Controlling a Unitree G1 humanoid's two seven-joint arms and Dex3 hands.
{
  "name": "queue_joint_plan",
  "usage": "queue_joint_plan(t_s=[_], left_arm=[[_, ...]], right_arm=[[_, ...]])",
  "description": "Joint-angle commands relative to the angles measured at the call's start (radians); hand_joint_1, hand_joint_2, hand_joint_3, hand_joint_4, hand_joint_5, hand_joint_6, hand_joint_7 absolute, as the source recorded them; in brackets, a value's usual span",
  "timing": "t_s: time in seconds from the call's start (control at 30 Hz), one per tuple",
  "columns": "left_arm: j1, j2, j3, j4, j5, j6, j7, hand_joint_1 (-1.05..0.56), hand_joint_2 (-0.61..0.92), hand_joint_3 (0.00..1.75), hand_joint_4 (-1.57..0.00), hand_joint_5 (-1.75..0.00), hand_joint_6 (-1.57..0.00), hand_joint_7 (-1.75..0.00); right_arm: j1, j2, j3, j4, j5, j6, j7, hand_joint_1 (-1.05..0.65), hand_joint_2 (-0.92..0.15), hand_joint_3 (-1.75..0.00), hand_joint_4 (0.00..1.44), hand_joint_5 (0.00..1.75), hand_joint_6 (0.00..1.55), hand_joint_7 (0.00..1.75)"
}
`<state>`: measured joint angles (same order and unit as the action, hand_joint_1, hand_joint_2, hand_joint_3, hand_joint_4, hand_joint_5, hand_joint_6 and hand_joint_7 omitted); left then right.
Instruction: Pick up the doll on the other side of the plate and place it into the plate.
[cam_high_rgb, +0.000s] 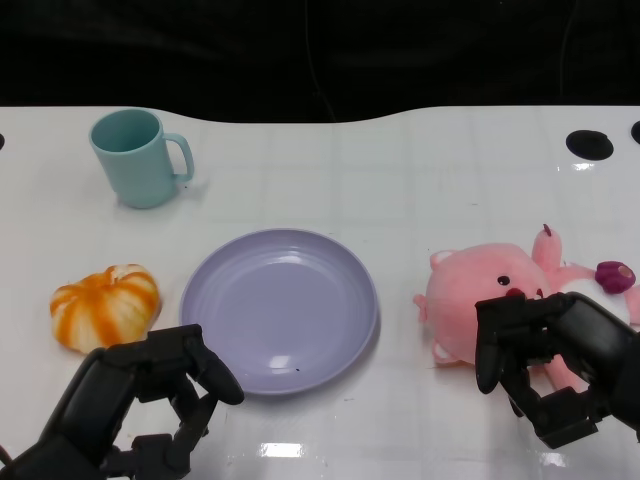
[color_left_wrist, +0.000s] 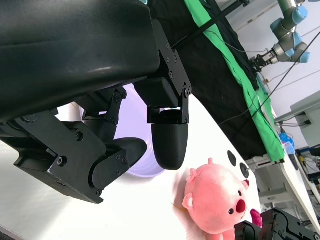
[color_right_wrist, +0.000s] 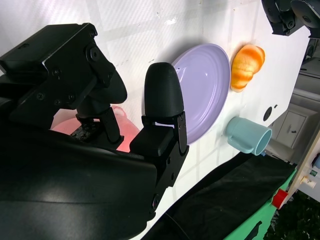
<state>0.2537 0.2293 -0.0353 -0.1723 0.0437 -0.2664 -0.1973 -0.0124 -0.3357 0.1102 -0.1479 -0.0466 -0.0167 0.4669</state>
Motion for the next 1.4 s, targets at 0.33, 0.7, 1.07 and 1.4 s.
queue_joint_plan(t_s=[0.33, 0.7, 1.07, 1.4], left_arm=[[-0.004, 0.012, 0.011, 0.006, 0.008, -0.003, -0.008, -0.04, 0.53, 1.09, -0.76, -1.55, -0.83, -1.16], [-0.011, 0.013, 0.011, 0.019, 0.001, -0.018, -0.011, -0.04, 0.52, 1.1, -0.77, -1.55, -0.84, -1.15], [-0.011, 0.013, 0.011, 0.02, 0.006, -0.017, -0.008, -0.05, 0.52, 1.09, -0.77, -1.55, -0.85, -1.14], [-0.013, 0.014, 0.011, 0.024, -0.005, -0.012, -0.013, -0.05, 0.53, 1.09, -0.77, -1.55, -0.84, -1.14]], right_arm=[[-0.004, -0.019, 0.002, 0.007, -0.026, -0.025, -0.007, 0.16, -0.42, -1.36, 0.84, 1.75, 0.75, 1.56], [-0.007, -0.013, 0.003, 0.006, -0.019, 0.0, -0.005, 0.16, -0.42, -1.37, 0.84, 1.75, 0.76, 1.55], [-0.007, 0.021, -0.027, 0.016, 0.011, -0.022, -0.046, 0.16, -0.44, -1.25, 0.75, 1.52, 0.73, 1.24], [-0.026, 0.03, -0.065, 0.039, 0.022, -0.15, -0.088, -0.18, -0.71, -0.45, 0.35, 0.93, 0.37, 0.52]])
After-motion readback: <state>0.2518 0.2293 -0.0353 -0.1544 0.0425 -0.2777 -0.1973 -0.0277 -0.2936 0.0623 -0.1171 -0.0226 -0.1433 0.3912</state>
